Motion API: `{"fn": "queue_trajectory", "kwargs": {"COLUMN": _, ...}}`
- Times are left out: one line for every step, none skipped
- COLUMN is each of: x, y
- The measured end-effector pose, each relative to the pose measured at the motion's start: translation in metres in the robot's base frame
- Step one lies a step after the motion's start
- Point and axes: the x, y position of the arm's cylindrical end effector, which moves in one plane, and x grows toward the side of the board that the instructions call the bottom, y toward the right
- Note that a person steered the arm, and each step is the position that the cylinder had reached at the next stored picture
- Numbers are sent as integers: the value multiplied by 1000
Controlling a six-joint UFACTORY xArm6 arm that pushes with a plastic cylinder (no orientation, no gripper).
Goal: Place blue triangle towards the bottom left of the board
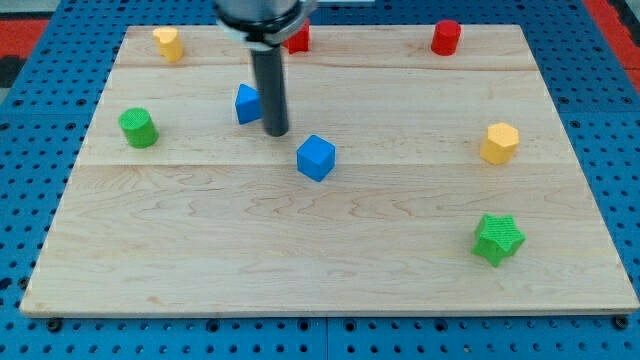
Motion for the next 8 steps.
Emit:
{"fn": "queue_trajectory", "kwargs": {"x": 72, "y": 52}}
{"fn": "queue_trajectory", "kwargs": {"x": 132, "y": 57}}
{"fn": "queue_trajectory", "kwargs": {"x": 123, "y": 42}}
{"fn": "queue_trajectory", "kwargs": {"x": 61, "y": 48}}
{"fn": "queue_trajectory", "kwargs": {"x": -25, "y": 47}}
{"fn": "queue_trajectory", "kwargs": {"x": -57, "y": -10}}
{"fn": "queue_trajectory", "kwargs": {"x": -42, "y": -62}}
{"fn": "queue_trajectory", "kwargs": {"x": -14, "y": -118}}
